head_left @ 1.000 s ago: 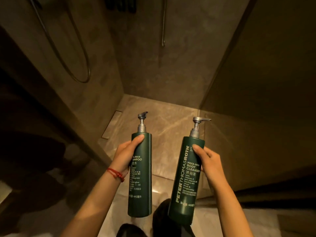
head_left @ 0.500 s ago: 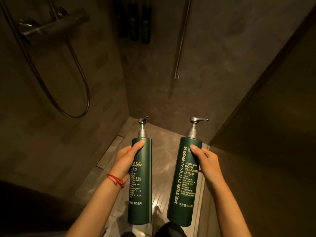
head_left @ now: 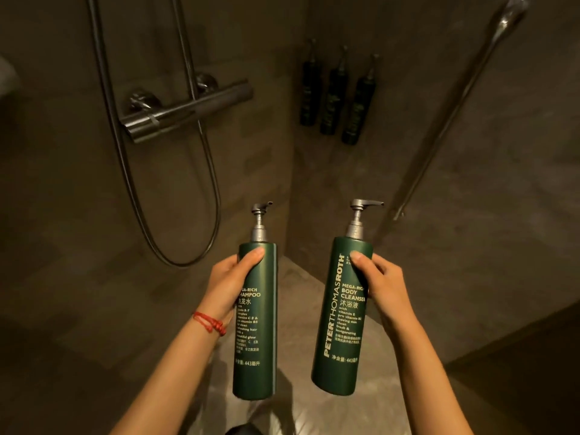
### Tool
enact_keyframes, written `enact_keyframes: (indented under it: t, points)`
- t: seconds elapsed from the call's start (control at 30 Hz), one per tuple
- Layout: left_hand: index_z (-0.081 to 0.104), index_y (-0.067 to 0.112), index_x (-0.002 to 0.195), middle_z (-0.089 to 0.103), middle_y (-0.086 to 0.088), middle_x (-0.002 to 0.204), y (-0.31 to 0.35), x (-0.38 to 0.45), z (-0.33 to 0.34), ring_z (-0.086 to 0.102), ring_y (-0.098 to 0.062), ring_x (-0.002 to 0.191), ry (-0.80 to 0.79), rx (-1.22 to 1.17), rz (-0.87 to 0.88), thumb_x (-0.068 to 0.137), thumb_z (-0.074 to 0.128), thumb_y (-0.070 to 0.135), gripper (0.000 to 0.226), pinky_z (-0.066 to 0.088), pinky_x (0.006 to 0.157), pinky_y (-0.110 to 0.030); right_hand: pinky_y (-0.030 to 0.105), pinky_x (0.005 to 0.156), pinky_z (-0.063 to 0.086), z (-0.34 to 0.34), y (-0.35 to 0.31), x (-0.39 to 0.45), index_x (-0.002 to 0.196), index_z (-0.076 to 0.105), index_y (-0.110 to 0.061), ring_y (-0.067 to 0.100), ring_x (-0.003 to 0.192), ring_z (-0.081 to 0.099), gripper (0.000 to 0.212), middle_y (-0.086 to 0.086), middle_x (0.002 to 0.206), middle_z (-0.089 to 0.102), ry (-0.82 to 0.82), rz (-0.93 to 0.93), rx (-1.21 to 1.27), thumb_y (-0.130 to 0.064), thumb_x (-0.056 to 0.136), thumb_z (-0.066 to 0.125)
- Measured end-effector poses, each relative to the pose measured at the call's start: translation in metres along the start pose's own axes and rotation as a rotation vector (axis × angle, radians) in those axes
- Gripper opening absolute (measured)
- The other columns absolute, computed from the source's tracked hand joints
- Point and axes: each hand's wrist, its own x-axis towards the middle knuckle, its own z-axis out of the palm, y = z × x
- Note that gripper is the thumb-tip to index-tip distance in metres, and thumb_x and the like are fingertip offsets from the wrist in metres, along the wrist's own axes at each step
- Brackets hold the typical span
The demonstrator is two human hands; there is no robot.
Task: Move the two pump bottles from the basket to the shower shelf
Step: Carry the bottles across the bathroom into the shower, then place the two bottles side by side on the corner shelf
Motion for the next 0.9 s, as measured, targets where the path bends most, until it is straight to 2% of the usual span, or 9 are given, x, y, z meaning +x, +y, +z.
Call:
enact_keyframes:
  t: [0.13, 0.23, 0.33, 0.4, 0.6, 0.7, 0.77, 0.83, 0.9]
  points:
    - [0.061, 0.009, 0.064, 0.064, -0.001, 0.047, 0.024, 0.034, -0.016, 0.059, -0.014, 0.043, 0.061, -0.023, 0.090, 0.073, 0.065, 0.025, 0.019, 0.048, 0.041, -0.020, 0.013, 0.047, 0.044, 0.031, -0.014, 0.051, 0.066, 0.066, -0.020, 0.002, 0.053, 0.060, 0.014, -0.010, 0.055, 0.068, -0.101, -0.063, 0.002, -0.030, 0.076, 0.066]
    - [0.062, 0.009, 0.067, 0.064, 0.001, 0.048, 0.040, 0.050, -0.028, 0.059, -0.012, 0.044, 0.139, -0.010, 0.148, 0.069, 0.067, 0.028, 0.020, 0.048, 0.042, -0.019, 0.013, 0.048, 0.045, 0.054, -0.025, 0.083, 0.066, 0.066, -0.019, 0.004, 0.054, 0.060, 0.018, -0.009, 0.056, 0.068, -0.189, -0.089, 0.017, -0.037, 0.069, 0.063]
    - [0.063, 0.012, 0.067, 0.065, 0.003, 0.049, 0.052, 0.057, -0.040, 0.060, -0.011, 0.047, 0.204, 0.002, 0.203, 0.056, 0.068, 0.041, 0.032, 0.048, 0.043, -0.019, 0.012, 0.049, 0.045, 0.077, -0.035, 0.112, 0.068, 0.067, -0.019, 0.003, 0.055, 0.061, 0.018, -0.010, 0.057, 0.068, -0.295, -0.115, 0.039, -0.036, 0.068, 0.062]
    - [0.063, 0.015, 0.063, 0.065, 0.004, 0.048, 0.058, 0.060, -0.046, 0.060, -0.009, 0.045, 0.267, -0.009, 0.236, 0.053, 0.067, 0.042, 0.029, 0.046, 0.041, -0.018, 0.011, 0.049, 0.045, 0.092, -0.042, 0.130, 0.068, 0.066, -0.020, 0.002, 0.054, 0.061, 0.015, -0.011, 0.057, 0.069, -0.377, -0.140, 0.038, -0.035, 0.069, 0.065]
    - [0.064, 0.016, 0.064, 0.066, 0.004, 0.048, 0.074, 0.057, -0.055, 0.060, -0.008, 0.046, 0.526, -0.072, 0.325, 0.053, 0.068, 0.041, 0.027, 0.045, 0.041, -0.016, 0.008, 0.045, 0.042, 0.136, -0.063, 0.174, 0.070, 0.062, -0.019, -0.002, 0.049, 0.060, 0.009, -0.009, 0.052, 0.067, -0.664, -0.203, 0.027, -0.023, 0.076, 0.067]
    - [0.065, 0.016, 0.064, 0.066, 0.003, 0.050, 0.079, 0.049, -0.052, 0.060, -0.008, 0.047, 0.645, -0.103, 0.359, 0.052, 0.067, 0.041, 0.027, 0.046, 0.042, -0.017, 0.007, 0.044, 0.042, 0.155, -0.076, 0.188, 0.075, 0.061, -0.020, -0.003, 0.051, 0.062, 0.015, -0.008, 0.059, 0.067, -0.815, -0.206, 0.022, -0.033, 0.068, 0.064]
    - [0.065, 0.016, 0.066, 0.066, 0.004, 0.050, 0.083, 0.043, -0.050, 0.060, -0.008, 0.047, 0.726, -0.112, 0.387, 0.054, 0.067, 0.040, 0.027, 0.046, 0.043, -0.017, 0.007, 0.045, 0.043, 0.167, -0.082, 0.195, 0.077, 0.062, -0.022, -0.004, 0.052, 0.062, 0.013, -0.008, 0.066, 0.066, -0.904, -0.217, 0.019, -0.031, 0.069, 0.068]
    - [0.064, 0.016, 0.068, 0.066, 0.005, 0.049, 0.087, 0.035, -0.048, 0.060, -0.007, 0.047, 0.803, -0.111, 0.411, 0.057, 0.065, 0.037, 0.024, 0.046, 0.043, -0.016, 0.007, 0.046, 0.044, 0.178, -0.086, 0.198, 0.081, 0.064, -0.022, -0.003, 0.054, 0.064, 0.012, -0.008, 0.062, 0.069, -0.986, -0.212, 0.039, -0.029, 0.072, 0.067]
    - [0.064, 0.016, 0.069, 0.066, 0.005, 0.050, 0.092, 0.026, -0.048, 0.060, -0.007, 0.048, 0.872, -0.100, 0.431, 0.062, 0.065, 0.033, 0.019, 0.047, 0.044, -0.016, 0.009, 0.047, 0.045, 0.189, -0.092, 0.198, 0.082, 0.064, -0.023, -0.001, 0.058, 0.065, 0.023, -0.014, 0.061, 0.071, -1.058, -0.217, 0.054, -0.039, 0.065, 0.064]
